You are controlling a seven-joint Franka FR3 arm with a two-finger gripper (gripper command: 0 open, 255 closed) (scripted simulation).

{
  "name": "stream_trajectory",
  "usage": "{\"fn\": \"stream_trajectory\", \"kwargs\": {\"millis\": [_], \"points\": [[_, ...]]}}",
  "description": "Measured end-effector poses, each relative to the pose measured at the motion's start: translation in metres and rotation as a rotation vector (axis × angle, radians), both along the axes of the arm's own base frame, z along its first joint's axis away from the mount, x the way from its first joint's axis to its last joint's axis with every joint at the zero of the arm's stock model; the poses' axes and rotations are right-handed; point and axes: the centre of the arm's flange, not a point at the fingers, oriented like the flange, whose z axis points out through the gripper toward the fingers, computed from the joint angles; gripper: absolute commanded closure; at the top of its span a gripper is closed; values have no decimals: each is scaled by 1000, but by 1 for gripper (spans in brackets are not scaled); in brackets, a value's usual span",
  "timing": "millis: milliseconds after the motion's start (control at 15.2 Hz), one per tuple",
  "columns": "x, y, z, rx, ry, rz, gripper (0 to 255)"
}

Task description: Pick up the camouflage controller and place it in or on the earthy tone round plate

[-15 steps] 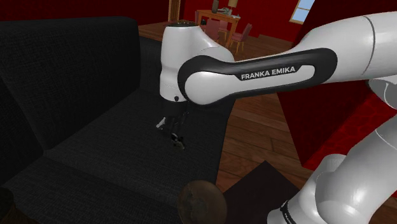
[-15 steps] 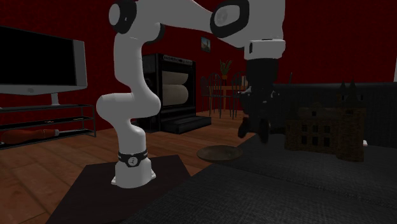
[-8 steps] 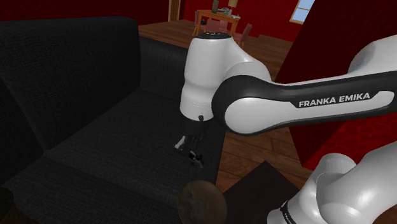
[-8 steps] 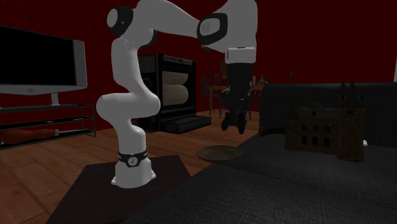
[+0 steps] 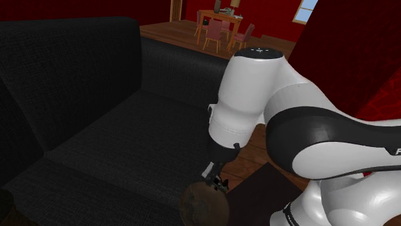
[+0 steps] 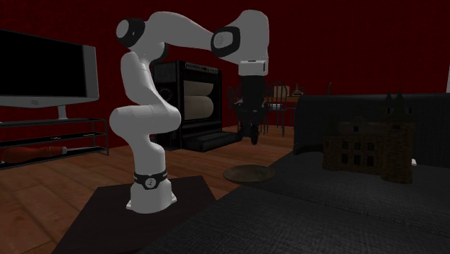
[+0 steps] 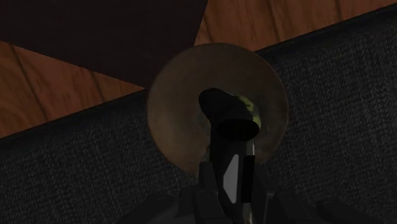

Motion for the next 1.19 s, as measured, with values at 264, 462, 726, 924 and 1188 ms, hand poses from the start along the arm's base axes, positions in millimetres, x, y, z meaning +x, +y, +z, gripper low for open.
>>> {"fn": "stream_trajectory", "kwargs": {"millis": [264, 462, 726, 924, 1188], "points": [[-6, -1, -18, 0, 0, -1, 255], [-7, -2, -34, 0, 1, -1, 255], [-5, -2, -55, 0, 1, -1, 255], [-7, -2, -71, 0, 1, -1, 255], [-6, -2, -80, 0, 0, -1, 255]]}}
